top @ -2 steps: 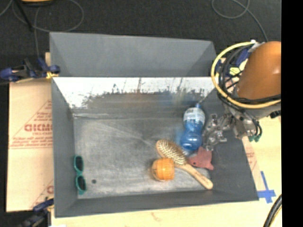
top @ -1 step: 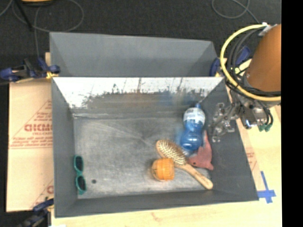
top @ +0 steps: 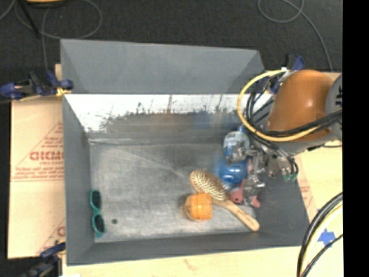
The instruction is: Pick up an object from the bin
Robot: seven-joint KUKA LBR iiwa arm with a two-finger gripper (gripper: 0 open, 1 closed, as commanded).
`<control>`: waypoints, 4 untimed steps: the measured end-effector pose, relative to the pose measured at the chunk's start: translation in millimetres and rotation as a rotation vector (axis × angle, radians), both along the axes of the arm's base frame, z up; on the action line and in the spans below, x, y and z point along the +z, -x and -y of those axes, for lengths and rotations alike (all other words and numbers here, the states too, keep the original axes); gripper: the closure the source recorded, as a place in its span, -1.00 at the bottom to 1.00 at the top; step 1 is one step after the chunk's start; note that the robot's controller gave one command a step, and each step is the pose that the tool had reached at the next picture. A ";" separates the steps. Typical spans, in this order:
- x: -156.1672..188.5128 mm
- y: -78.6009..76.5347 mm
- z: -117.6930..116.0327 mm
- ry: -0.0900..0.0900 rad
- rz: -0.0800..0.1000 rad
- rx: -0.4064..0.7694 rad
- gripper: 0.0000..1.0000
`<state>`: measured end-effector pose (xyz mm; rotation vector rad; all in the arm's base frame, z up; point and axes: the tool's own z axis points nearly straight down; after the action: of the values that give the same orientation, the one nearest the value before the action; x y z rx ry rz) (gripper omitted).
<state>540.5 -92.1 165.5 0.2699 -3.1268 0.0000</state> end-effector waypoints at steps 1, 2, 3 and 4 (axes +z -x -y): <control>4.7 -1.3 0.3 0.001 0.007 0.000 -1.00; -82.5 -1.5 -35.3 0.005 0.034 -0.144 1.00; -82.5 -1.5 -35.3 0.005 0.034 -0.143 1.00; 6.3 -53.4 -15.0 -0.001 0.003 -0.019 1.00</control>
Offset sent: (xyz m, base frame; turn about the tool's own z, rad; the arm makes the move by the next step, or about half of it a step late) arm -0.0089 0.0407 -0.0955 0.1395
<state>593.9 -77.0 171.8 0.2407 -3.1322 -0.0011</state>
